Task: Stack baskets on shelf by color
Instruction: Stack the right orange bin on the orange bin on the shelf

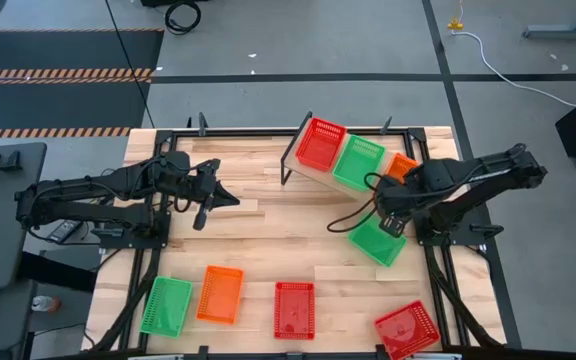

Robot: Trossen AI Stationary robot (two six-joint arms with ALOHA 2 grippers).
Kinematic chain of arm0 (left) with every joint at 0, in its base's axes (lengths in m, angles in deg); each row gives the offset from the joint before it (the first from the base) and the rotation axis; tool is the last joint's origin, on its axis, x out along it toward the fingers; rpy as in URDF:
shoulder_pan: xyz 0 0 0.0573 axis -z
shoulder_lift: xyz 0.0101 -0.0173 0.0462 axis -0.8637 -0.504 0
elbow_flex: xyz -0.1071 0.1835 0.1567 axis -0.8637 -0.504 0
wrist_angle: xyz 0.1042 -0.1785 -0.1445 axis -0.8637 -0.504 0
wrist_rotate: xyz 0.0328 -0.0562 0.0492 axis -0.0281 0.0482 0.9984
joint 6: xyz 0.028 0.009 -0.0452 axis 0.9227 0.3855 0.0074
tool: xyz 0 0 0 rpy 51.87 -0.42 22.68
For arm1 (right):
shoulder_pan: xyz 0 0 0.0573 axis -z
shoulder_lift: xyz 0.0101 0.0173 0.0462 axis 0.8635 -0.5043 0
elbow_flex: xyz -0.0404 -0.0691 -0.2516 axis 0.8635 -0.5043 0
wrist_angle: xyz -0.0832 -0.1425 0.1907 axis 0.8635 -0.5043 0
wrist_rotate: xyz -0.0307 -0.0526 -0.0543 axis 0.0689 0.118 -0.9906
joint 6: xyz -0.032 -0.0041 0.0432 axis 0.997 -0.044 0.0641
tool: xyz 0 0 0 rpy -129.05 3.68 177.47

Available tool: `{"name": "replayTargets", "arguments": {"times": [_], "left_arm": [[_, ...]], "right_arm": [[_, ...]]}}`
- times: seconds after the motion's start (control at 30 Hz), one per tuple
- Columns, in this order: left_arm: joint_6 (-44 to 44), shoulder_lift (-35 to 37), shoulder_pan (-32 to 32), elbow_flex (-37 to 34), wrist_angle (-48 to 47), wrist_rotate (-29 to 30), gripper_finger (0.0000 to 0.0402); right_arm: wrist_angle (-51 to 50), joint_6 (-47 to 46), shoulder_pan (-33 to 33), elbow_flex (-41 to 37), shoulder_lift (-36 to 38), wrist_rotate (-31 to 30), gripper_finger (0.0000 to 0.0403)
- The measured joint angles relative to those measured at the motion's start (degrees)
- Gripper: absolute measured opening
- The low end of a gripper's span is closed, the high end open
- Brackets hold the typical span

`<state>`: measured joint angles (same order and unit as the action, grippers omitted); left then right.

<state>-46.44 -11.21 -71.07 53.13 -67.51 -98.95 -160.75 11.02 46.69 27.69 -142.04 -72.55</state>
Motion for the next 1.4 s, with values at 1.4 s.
{"name": "replayTargets", "arguments": {"times": [1.4], "left_arm": [[-0.4, 0.0, 0.0, 0.0, 0.4, 0.0, 0.0027]], "right_arm": [[0.0, -0.9, -0.1, 1.3, -0.5, -1.6, 0.0082]]}}
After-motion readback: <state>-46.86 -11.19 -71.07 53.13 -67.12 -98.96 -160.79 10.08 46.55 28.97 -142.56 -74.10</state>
